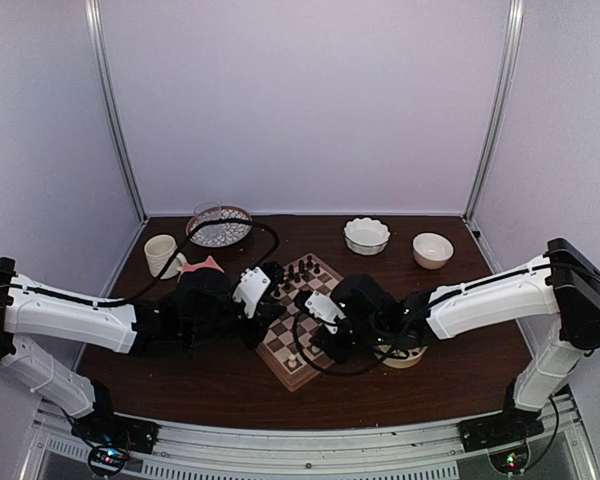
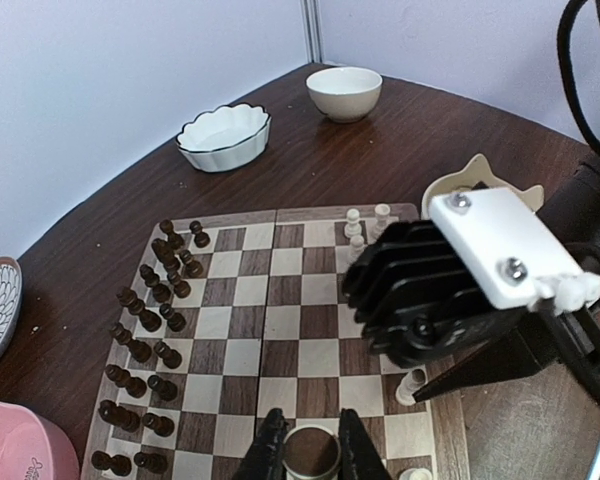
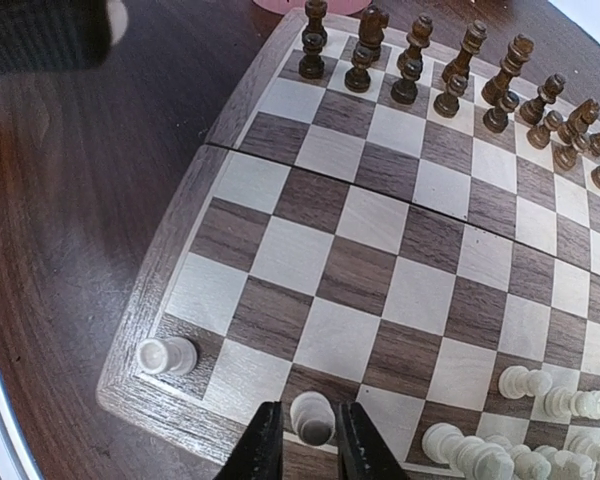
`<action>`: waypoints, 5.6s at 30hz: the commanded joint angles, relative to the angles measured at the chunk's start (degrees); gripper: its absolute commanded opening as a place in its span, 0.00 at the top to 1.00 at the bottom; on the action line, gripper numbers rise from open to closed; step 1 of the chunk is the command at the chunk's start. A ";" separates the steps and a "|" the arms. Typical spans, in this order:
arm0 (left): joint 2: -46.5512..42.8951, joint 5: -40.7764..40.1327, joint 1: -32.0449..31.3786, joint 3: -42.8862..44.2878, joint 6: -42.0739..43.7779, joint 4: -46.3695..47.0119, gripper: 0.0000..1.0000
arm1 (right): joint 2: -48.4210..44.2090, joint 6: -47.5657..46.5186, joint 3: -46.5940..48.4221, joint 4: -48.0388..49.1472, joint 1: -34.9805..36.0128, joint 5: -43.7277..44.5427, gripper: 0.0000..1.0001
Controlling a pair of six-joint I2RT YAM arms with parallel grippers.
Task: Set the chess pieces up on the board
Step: Place the bishop on c1, then pass from the left arm to the right, then pass from the right arm to the left
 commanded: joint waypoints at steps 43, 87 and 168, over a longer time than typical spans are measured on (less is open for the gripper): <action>6.35 29.39 2.93 -4.08 -43.85 37.16 0.98 | -12.36 -19.23 -15.31 39.08 18.44 38.27 0.58; 7.80 25.79 3.49 -7.81 -42.16 43.86 0.58 | -13.64 -16.95 -13.41 35.11 18.42 35.73 1.00; -7.52 31.56 -3.09 -15.15 41.63 24.40 0.88 | -9.84 5.46 1.15 2.12 -1.94 -41.43 1.00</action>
